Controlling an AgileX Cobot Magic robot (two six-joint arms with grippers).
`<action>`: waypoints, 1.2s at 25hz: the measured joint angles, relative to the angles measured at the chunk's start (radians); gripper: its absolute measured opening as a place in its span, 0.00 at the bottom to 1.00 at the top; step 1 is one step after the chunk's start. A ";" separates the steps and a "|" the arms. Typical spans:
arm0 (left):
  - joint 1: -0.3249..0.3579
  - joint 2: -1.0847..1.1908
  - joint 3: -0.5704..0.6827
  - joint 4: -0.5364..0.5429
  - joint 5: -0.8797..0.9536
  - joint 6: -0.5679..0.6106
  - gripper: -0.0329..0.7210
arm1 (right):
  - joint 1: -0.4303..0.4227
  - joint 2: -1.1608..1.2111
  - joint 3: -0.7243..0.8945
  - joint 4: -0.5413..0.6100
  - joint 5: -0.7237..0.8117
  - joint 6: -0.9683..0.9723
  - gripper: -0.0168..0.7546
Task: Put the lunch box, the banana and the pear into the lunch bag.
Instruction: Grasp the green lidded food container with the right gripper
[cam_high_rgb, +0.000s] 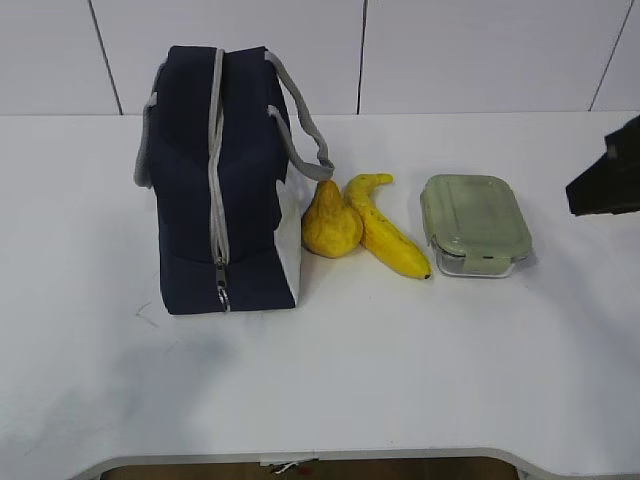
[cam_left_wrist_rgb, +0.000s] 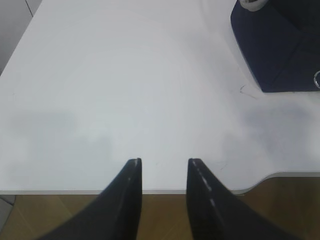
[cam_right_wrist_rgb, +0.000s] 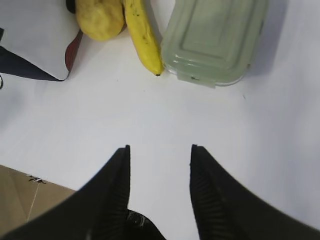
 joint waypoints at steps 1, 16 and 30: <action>0.000 0.000 0.000 0.000 0.000 0.000 0.36 | 0.000 0.023 -0.022 0.012 0.013 -0.016 0.45; 0.000 0.000 0.000 -0.002 0.000 0.000 0.36 | -0.249 0.291 -0.118 0.539 0.301 -0.408 0.45; 0.000 0.000 0.000 -0.002 0.000 0.000 0.36 | -0.452 0.504 -0.202 0.621 0.324 -0.510 0.45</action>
